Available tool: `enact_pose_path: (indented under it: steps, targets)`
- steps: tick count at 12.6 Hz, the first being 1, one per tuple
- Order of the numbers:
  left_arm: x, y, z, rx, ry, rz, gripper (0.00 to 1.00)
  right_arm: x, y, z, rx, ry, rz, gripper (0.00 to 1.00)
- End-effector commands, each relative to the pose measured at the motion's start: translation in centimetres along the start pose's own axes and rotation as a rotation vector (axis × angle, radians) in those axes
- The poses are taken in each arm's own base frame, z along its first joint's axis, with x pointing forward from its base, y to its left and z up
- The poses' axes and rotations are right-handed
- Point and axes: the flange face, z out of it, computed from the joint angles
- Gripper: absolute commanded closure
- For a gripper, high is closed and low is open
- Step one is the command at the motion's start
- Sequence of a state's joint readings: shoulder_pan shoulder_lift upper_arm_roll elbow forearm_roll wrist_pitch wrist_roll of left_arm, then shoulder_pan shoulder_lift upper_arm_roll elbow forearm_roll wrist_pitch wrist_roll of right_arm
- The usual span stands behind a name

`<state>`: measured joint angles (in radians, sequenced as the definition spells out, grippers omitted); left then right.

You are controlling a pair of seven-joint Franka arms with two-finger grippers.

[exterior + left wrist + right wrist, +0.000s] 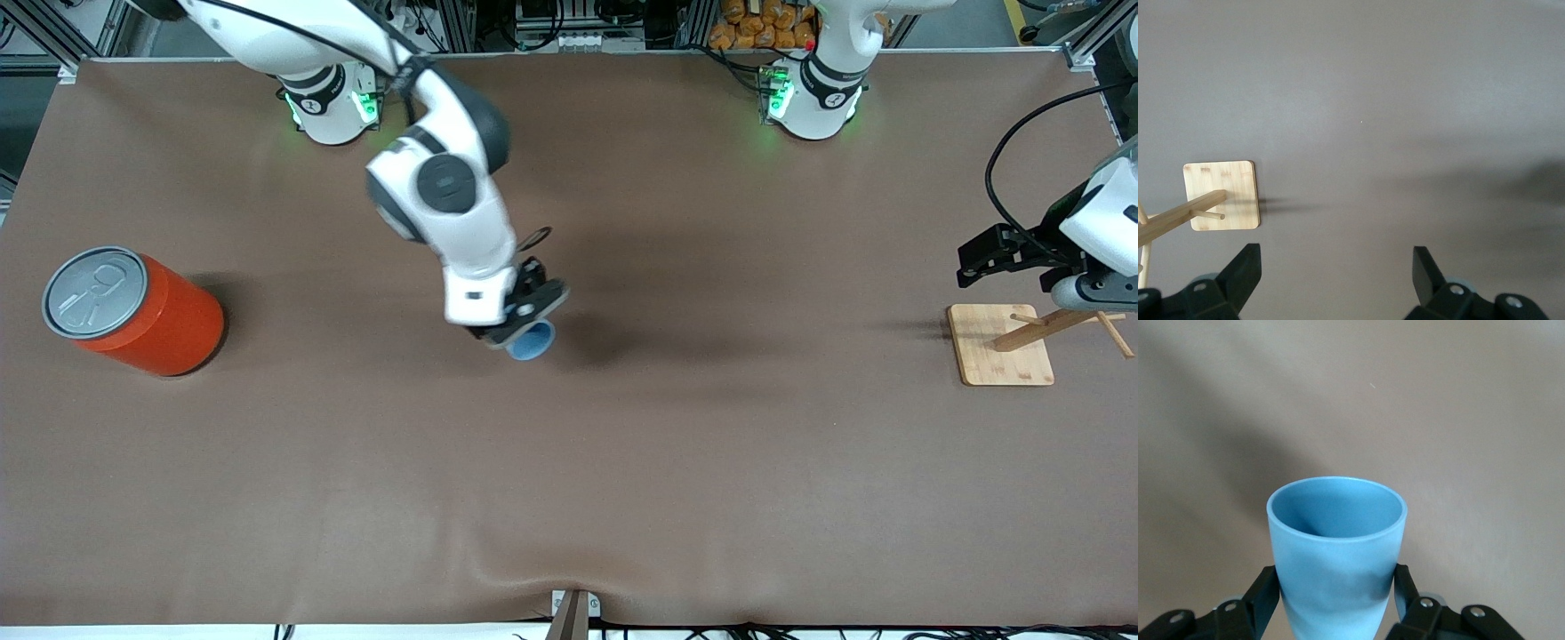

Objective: Flip cup
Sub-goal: 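Carry the blue cup with the right gripper to the table middle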

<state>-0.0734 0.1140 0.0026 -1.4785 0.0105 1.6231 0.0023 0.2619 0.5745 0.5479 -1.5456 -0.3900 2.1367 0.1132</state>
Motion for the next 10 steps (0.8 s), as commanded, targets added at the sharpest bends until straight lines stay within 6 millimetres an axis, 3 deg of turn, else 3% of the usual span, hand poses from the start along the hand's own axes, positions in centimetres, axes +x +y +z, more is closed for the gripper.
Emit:
enact_pose_path:
  steps: [1, 3, 5, 7, 10]
  targets:
    - [0.3, -0.3, -0.3, 0.004, 0.011, 0.019, 0.0, 2.8, -4.6, 0.9, -0.06, 0.036, -0.203, 0.82]
    - [0.3, -0.3, -0.3, 0.004, 0.011, 0.019, 0.0, 3.1, -8.7, 1.9, -0.094, 0.032, -0.42, 0.82]
    - [0.4, -0.3, 0.0, 0.003, 0.006, 0.019, 0.0, 2.9, -12.7, 3.7, -0.083, 0.015, -0.475, 0.83]
    - [0.5, -1.1, 0.2, 0.005, 0.003, 0.005, 0.0, 3.1, -16.3, 7.3, -0.117, -0.017, -0.539, 0.86]
    - [0.9, -2.2, 1.3, 0.003, -0.016, -0.013, 0.0, 2.3, -19.7, 12.1, -0.16, -0.06, -0.567, 0.86]
